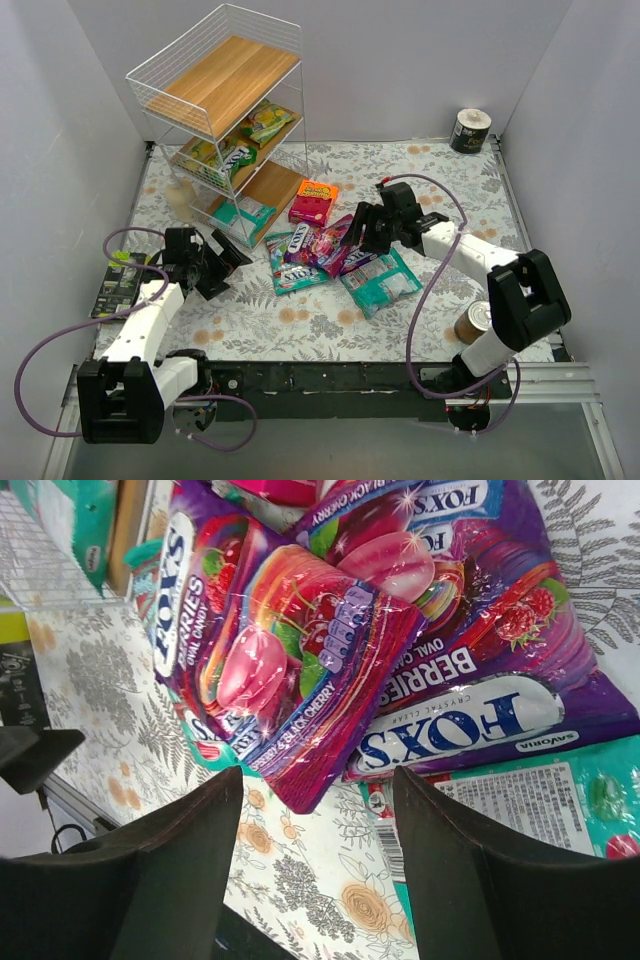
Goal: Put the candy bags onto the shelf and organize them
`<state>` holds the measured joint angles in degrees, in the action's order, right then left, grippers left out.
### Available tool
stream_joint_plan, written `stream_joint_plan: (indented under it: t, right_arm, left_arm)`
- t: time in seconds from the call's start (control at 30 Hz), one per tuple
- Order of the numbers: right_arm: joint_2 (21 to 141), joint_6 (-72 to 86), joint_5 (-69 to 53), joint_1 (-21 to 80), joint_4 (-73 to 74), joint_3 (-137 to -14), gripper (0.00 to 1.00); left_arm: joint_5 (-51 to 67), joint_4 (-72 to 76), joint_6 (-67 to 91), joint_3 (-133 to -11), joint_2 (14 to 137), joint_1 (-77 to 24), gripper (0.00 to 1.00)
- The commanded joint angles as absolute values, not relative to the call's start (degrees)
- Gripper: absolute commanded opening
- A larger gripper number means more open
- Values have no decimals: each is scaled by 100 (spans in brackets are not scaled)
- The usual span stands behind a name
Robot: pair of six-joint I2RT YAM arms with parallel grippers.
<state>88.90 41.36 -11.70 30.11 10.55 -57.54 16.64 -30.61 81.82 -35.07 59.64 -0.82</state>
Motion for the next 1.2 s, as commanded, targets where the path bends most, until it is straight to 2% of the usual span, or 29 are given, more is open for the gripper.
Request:
stream_joint_plan:
  t: [0.0,0.17,0.43,0.87,1.17]
  right_arm:
    - [9202,3911,-1564,2979,633,-5695,70]
    - [9535,3885,-1608,2962,493,-5713,70]
    - [9913,4007,-2223,2953,-834,-5292,68]
    - [10344,5597,-3023,2927,-3496,-3956,65]
    - [10705,6363,-2927,2918,-4666,-3893,62]
  left_arm:
    - [1872,-2839,8042,-3445,5766,-88,98]
    - [1811,-2891,8042,-3480,5801,-88,98]
    - [1477,-3111,8209,-3533,5853,-88,98]
    - [1345,-3208,8148,-3665,5985,-88,98]
    - [1318,-3217,8095,-3709,6047,-88,98]
